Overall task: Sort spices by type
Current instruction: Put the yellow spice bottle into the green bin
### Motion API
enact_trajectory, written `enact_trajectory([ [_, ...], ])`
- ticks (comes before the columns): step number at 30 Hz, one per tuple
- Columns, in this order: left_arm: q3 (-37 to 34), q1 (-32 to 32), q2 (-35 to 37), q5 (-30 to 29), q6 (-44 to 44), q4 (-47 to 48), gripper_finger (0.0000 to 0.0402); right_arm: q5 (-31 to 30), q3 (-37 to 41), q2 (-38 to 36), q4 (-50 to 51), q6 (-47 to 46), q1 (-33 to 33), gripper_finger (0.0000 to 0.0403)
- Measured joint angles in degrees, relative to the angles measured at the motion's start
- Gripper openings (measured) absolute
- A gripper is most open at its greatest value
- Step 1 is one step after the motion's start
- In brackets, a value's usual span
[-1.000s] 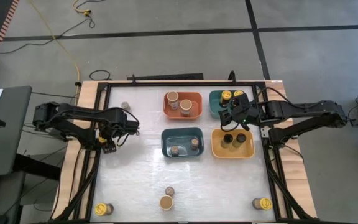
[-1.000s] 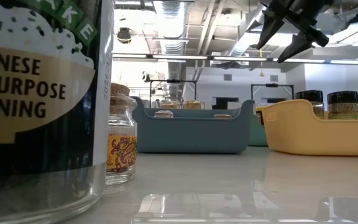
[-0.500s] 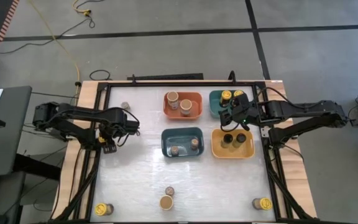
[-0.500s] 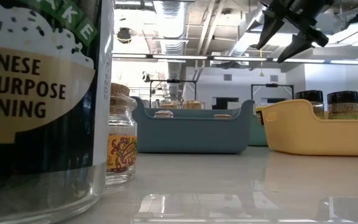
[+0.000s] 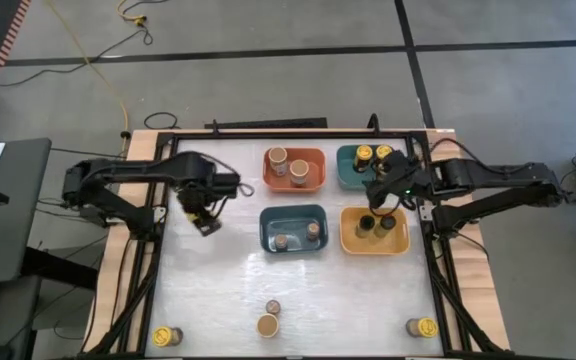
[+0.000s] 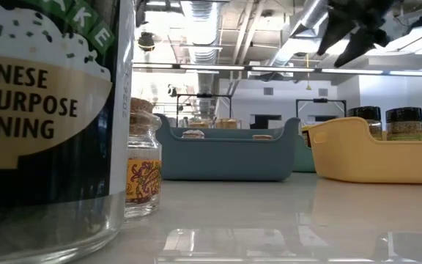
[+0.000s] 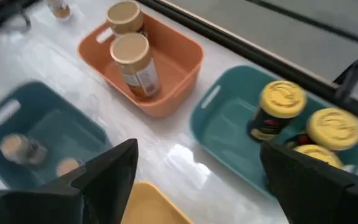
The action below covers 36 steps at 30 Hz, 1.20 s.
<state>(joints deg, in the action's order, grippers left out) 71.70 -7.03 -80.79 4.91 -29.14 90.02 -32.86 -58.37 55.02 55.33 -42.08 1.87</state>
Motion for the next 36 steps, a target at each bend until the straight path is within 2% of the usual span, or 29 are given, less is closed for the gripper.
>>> enact_trajectory([
  [5, 15.50, 1.50, -9.32, 0.32, -2.01, -0.05, 0.0224, 1.12, 3.16, -5.96, 0.52, 6.44, -0.02, 0.0364],
  [8, 25.44, 2.92, -15.46, 0.59, -0.43, -0.11, 0.0224, 2.23, 7.55, -9.92, -5.23, 8.06, 0.62, 0.0364],
  [13, 40.69, 3.56, -23.77, 2.82, 1.59, -0.09, 0.0224, 7.33, 17.27, -13.82, -28.25, 11.89, 3.39, 0.0364],
  [16, 47.10, 3.40, -26.88, 2.83, 1.56, -0.11, 0.0224, 10.49, 22.05, -12.35, -41.54, 17.19, 5.48, 0.0364],
  [18, 50.48, 2.77, -28.40, 2.88, 1.42, -0.02, 0.0224, 10.63, 23.78, -10.11, -46.45, 20.50, 6.75, 0.0362],
  [21, 53.16, 1.13, -29.20, 2.85, -1.97, -0.04, 0.0224, 10.62, 24.04, -5.52, -49.16, 23.80, 7.83, 0.0354],
  [26, 53.42, -2.16, -29.09, 2.63, -7.92, -1.15, 0.0224, 10.21, 24.04, 3.11, -57.38, 33.00, 8.31, 0.0339],
  [31, 53.40, -3.19, -29.09, 3.81, -10.24, -5.30, 0.0224, 2.33, 22.24, 11.66, -72.02, 42.84, 8.28, 0.0328],
  [34, 53.40, -3.19, -29.09, 4.73, -11.71, -7.60, 0.0224, -2.10, 17.50, 16.80, -71.59, 46.76, 8.22, 0.0327],
  [36, 53.40, -3.15, -29.09, 4.89, -12.22, -7.53, 0.0224, -2.26, 14.08, 20.19, -70.20, 48.47, 8.11, 0.0327],
])
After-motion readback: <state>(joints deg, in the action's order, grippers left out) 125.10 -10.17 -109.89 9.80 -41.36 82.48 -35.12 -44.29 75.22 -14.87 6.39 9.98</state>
